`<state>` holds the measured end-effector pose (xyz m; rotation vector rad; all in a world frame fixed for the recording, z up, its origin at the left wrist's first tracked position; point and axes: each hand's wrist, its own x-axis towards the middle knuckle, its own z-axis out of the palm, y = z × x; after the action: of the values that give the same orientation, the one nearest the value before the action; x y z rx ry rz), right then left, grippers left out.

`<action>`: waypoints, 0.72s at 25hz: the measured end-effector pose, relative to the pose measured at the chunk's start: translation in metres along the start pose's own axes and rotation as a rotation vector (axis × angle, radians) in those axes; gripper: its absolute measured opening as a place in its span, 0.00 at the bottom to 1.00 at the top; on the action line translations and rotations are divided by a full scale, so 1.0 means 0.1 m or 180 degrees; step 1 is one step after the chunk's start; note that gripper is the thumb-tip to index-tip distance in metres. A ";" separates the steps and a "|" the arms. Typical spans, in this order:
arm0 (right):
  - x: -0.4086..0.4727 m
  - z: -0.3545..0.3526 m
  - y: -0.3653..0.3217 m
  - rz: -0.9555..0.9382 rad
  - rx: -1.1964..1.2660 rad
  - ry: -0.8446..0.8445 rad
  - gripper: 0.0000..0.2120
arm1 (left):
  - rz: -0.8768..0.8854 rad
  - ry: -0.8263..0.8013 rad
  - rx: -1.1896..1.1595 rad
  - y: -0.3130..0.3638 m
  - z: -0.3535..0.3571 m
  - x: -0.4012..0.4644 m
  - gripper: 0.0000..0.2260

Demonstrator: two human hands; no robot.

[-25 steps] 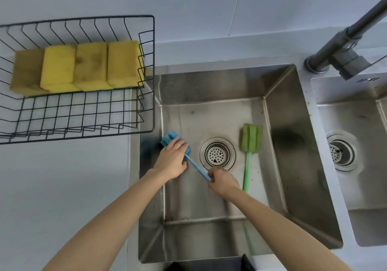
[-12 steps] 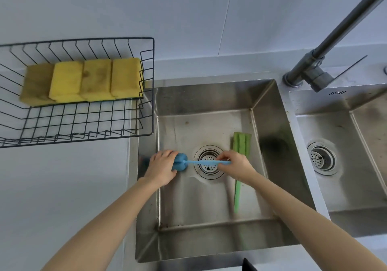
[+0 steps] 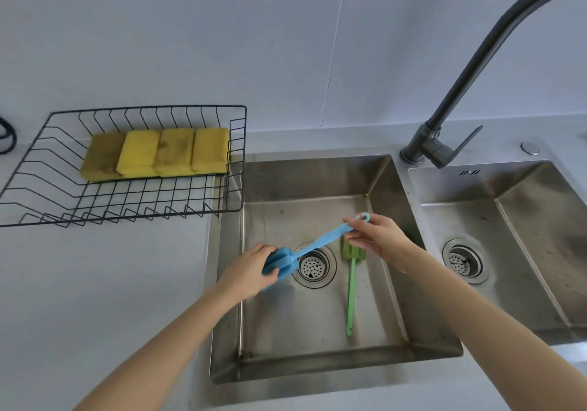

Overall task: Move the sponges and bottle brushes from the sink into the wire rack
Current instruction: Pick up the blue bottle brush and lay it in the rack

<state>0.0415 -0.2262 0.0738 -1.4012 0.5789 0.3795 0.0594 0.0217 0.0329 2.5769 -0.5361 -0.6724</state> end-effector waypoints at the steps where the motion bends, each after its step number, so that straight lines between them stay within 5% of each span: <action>1: -0.05 0.02 -0.06 -0.0092 0.0125 0.0024 0.06 | 0.0032 0.0036 -0.0004 0.04 -0.03 -0.06 0.18; 18: -0.34 0.50 -1.19 -0.1148 0.0327 0.0283 0.11 | 0.0511 0.1312 -0.0355 0.14 -1.15 -0.44 0.19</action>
<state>0.0894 -0.1915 0.1930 -1.3949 0.4003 -0.0015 0.0807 0.0642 0.1473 2.4384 -0.5407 -0.1058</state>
